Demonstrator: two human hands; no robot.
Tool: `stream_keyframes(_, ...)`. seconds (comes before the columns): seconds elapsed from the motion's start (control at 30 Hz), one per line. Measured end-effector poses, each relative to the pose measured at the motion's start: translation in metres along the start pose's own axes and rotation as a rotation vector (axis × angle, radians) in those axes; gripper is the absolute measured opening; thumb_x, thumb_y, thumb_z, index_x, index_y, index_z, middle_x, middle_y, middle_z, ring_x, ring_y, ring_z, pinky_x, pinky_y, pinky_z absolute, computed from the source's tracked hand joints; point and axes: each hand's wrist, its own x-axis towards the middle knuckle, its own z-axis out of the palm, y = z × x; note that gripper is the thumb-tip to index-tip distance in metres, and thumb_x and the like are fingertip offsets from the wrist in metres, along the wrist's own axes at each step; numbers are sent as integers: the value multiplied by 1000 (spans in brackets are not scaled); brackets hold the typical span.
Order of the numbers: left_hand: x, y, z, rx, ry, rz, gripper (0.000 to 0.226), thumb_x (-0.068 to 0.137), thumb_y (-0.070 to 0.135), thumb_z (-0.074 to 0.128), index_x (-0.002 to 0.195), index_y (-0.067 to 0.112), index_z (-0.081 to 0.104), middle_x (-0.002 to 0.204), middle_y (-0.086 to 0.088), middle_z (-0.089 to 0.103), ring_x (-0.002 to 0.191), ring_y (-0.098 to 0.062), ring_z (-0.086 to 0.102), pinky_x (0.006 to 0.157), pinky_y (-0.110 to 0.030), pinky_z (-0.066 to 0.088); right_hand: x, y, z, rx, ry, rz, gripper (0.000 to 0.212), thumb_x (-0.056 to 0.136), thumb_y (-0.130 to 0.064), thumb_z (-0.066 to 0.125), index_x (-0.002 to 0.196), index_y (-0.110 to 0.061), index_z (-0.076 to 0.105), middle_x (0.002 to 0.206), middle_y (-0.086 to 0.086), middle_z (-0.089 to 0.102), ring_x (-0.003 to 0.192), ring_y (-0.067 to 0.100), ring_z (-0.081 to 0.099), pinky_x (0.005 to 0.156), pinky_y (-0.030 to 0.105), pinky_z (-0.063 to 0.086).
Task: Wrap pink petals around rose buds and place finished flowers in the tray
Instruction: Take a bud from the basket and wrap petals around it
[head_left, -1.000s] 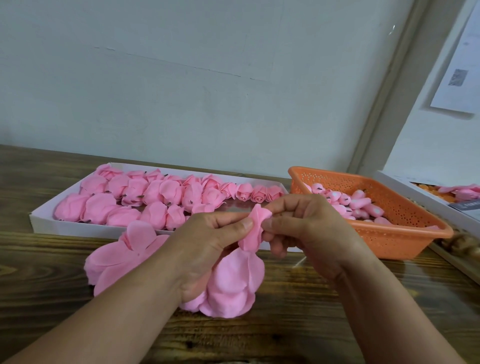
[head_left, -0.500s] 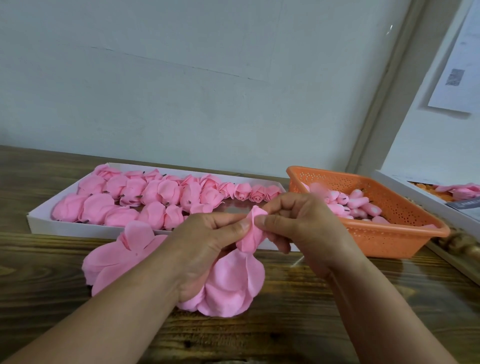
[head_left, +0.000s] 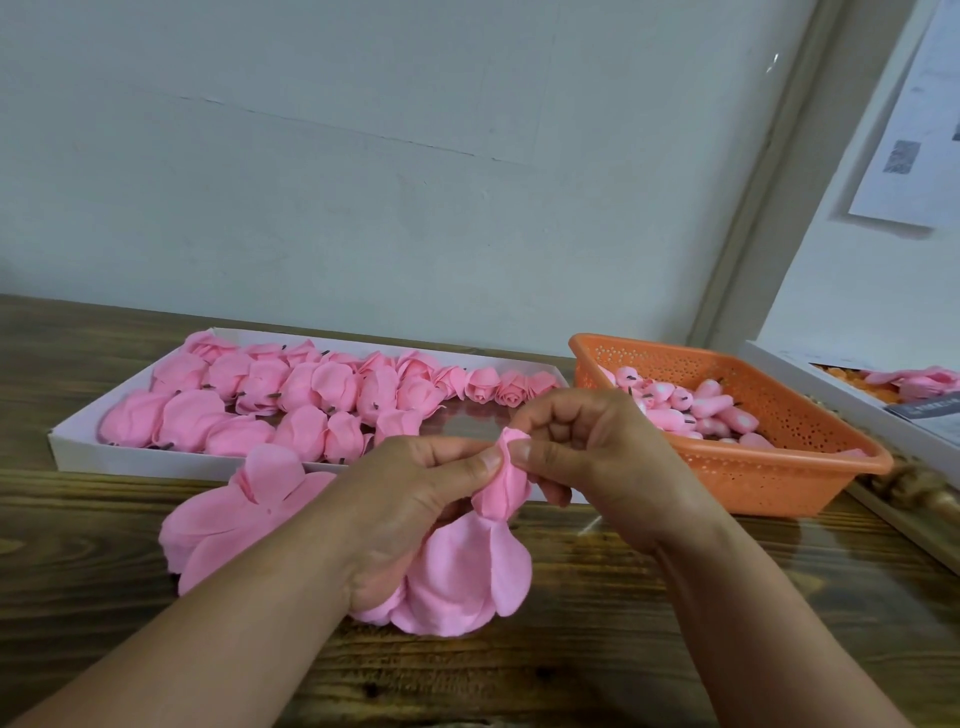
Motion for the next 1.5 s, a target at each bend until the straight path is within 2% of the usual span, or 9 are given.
stream_keyframes(0.2, -5, 5, 4, 361, 82, 71, 32, 94, 36, 52, 86, 16, 76, 92, -6, 75, 99, -25, 67, 95, -47, 50, 0, -1, 2, -59, 9, -20, 6, 83, 1, 66, 77, 0, 65, 53, -4, 61, 43, 4, 48, 42, 16, 39)
stream_keyframes(0.3, -5, 5, 4, 188, 36, -4, 29, 93, 31, 55, 89, 10, 75, 93, -14, 74, 96, -31, 69, 92, -44, 54, 0, -1, 2, -62, 7, -9, 6, 83, 1, 66, 78, 2, 65, 53, -3, 60, 42, 5, 47, 42, 16, 39)
stream_keyframes(0.43, -6, 6, 5, -79, 7, -68, 29, 77, 27, 62, 89, 2, 73, 84, -17, 73, 67, -22, 69, 58, -25, 58, -1, -1, 2, -44, 38, 6, 7, 82, -2, 67, 78, 3, 64, 52, -2, 59, 42, 9, 46, 42, 19, 39)
stream_keyframes(0.5, -5, 6, 6, -152, 24, -100, 32, 69, 25, 65, 85, -1, 72, 78, -18, 72, 61, -21, 68, 52, -24, 57, -1, -1, 1, -47, 33, 18, 7, 82, -3, 67, 78, 2, 65, 51, -3, 59, 43, 9, 47, 42, 19, 40)
stream_keyframes(0.63, -4, 5, 7, -236, 37, -152, 24, 76, 17, 66, 89, -4, 68, 77, -21, 71, 59, -22, 68, 53, -25, 58, -1, -3, 1, -62, 6, 37, 8, 83, -5, 67, 77, 1, 65, 52, -2, 61, 44, 11, 47, 42, 22, 39)
stream_keyframes(0.87, -5, 7, 5, -217, 37, -148, 31, 60, 24, 71, 80, 0, 73, 74, -18, 71, 55, -21, 66, 44, -21, 53, -3, -6, 0, -29, -33, 79, 4, 79, 4, 68, 80, 2, 64, 59, 3, 64, 47, 10, 53, 45, 21, 43)
stream_keyframes(1.13, -5, 8, 4, -149, 12, -96, 21, 67, 23, 70, 75, 5, 77, 81, -15, 73, 66, -19, 70, 54, -23, 55, -2, -6, 1, -28, -34, 76, 8, 78, 6, 68, 77, -1, 64, 57, -1, 63, 44, 6, 50, 42, 17, 40)
stream_keyframes(1.3, -3, 9, 1, -244, -26, -116, 26, 95, 4, 39, 111, 4, 61, 89, -27, 72, 71, -34, 71, 57, -30, 60, 0, -1, -4, -10, 50, 77, 12, 77, 12, 66, 74, 1, 64, 53, 4, 58, 41, 10, 45, 39, 19, 37)
stream_keyframes(1.5, -3, 7, -2, -294, -127, -93, 32, 88, -16, 31, 85, -5, 61, 84, -29, 67, 81, -37, 72, 56, -28, 60, 1, 5, -8, 48, 84, 78, 8, 65, -2, 69, 72, 1, 64, 55, 14, 58, 39, 13, 45, 39, 20, 37)
